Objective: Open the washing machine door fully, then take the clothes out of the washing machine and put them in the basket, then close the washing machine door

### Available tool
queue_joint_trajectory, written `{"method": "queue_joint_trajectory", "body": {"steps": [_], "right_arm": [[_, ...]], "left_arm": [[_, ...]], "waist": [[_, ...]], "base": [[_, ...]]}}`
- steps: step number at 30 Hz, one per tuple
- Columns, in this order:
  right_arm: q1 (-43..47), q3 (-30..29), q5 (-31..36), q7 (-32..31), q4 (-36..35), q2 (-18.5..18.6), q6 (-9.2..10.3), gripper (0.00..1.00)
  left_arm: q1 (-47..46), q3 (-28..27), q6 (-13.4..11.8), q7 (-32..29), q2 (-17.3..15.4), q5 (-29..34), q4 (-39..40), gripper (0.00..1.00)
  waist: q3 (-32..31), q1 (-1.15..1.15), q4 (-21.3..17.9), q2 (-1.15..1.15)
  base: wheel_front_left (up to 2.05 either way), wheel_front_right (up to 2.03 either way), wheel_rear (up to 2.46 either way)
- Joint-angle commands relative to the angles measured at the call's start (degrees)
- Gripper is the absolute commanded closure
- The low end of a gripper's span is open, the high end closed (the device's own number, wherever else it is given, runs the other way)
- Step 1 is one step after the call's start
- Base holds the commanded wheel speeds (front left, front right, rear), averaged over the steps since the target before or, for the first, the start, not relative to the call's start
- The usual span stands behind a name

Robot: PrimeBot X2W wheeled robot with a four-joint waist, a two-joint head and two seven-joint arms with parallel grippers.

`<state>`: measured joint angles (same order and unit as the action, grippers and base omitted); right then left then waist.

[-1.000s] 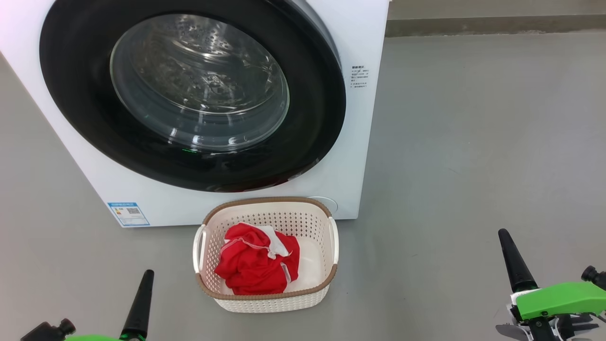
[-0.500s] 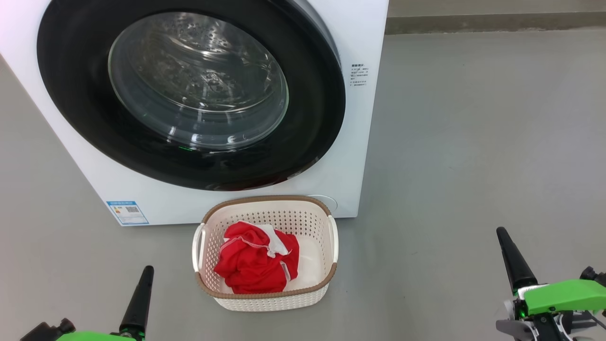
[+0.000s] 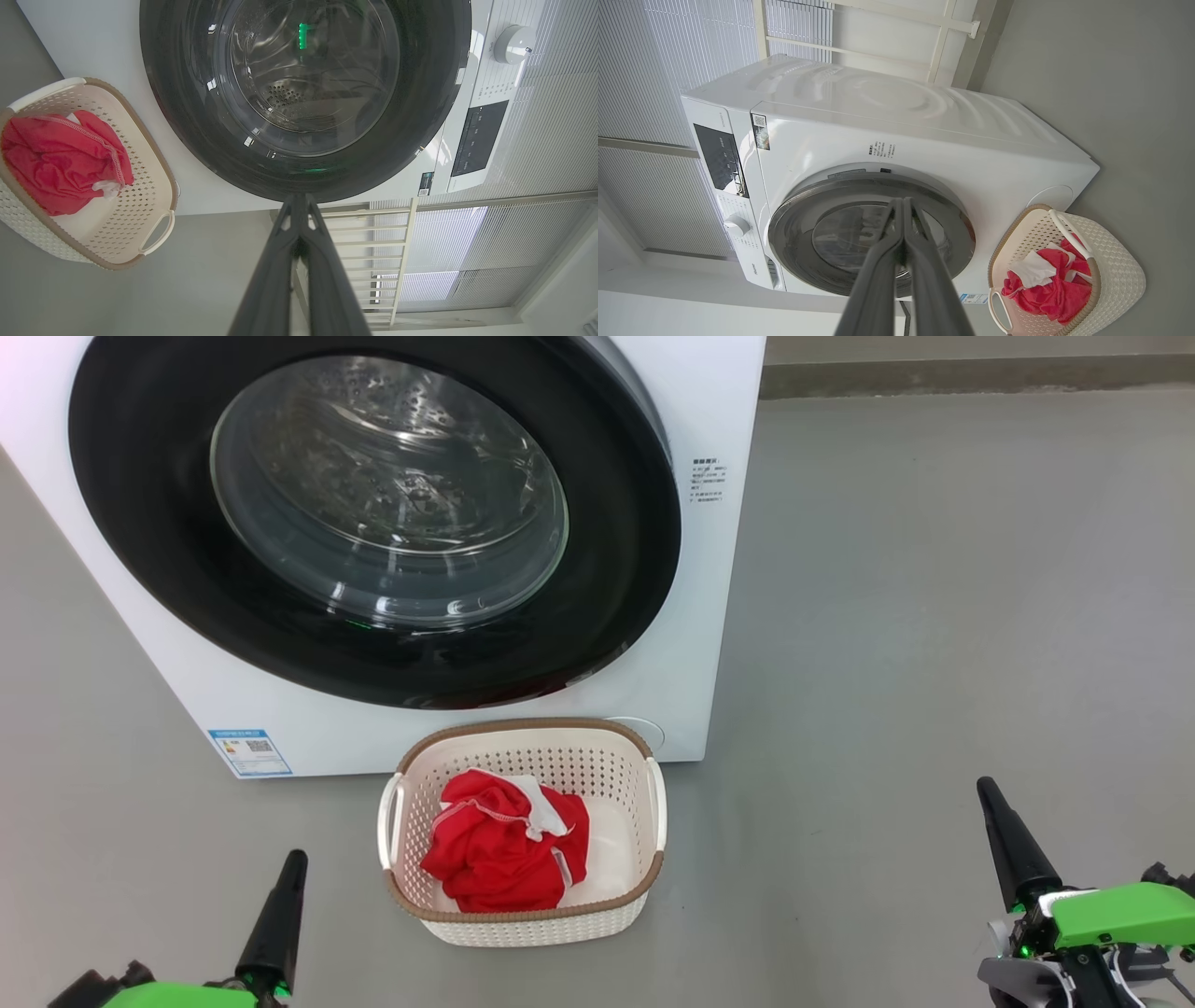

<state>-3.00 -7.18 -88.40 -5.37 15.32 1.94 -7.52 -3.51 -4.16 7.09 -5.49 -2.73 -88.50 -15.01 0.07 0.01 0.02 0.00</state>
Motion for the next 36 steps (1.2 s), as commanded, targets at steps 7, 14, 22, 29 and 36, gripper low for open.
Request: {"method": "queue_joint_trajectory", "body": {"steps": [7, 14, 22, 29, 36], "right_arm": [[-3.2, 0.6, -3.7, -1.1, -1.3, 0.9, 0.03, 1.00], [-3.2, 0.6, -3.8, -1.1, -1.3, 0.9, 0.03, 1.00], [-3.2, 0.6, -3.8, -1.1, -1.3, 0.9, 0.03, 1.00], [-3.2, 0.6, -3.8, -1.1, -1.3, 0.9, 0.03, 1.00], [-3.2, 0.7, -3.8, -1.1, -1.3, 0.9, 0.03, 1.00]], "left_arm": [[-2.7, -2.4, 0.4, -1.0, -0.2, -3.6, 1.0, 1.00], [-2.7, -2.4, 0.4, -1.0, -0.2, -3.6, 1.0, 1.00], [-2.7, -2.4, 0.4, -1.0, -0.1, -3.6, 1.0, 1.00], [-2.7, -2.4, 0.4, -1.1, -0.1, -3.6, 1.0, 1.00], [-2.7, -2.4, 0.4, -1.1, -0.1, -3.6, 1.0, 1.00]], "waist": [[0.1, 0.00, 0.0, 0.00], [0.1, 0.00, 0.0, 0.00], [0.1, 0.00, 0.0, 0.00], [0.1, 0.00, 0.0, 0.00], [0.1, 0.00, 0.0, 0.00]], "base": [[0.00, 0.00, 0.00], [0.00, 0.00, 0.00], [0.00, 0.00, 0.00], [0.00, 0.00, 0.00], [0.00, 0.00, 0.00]]}}
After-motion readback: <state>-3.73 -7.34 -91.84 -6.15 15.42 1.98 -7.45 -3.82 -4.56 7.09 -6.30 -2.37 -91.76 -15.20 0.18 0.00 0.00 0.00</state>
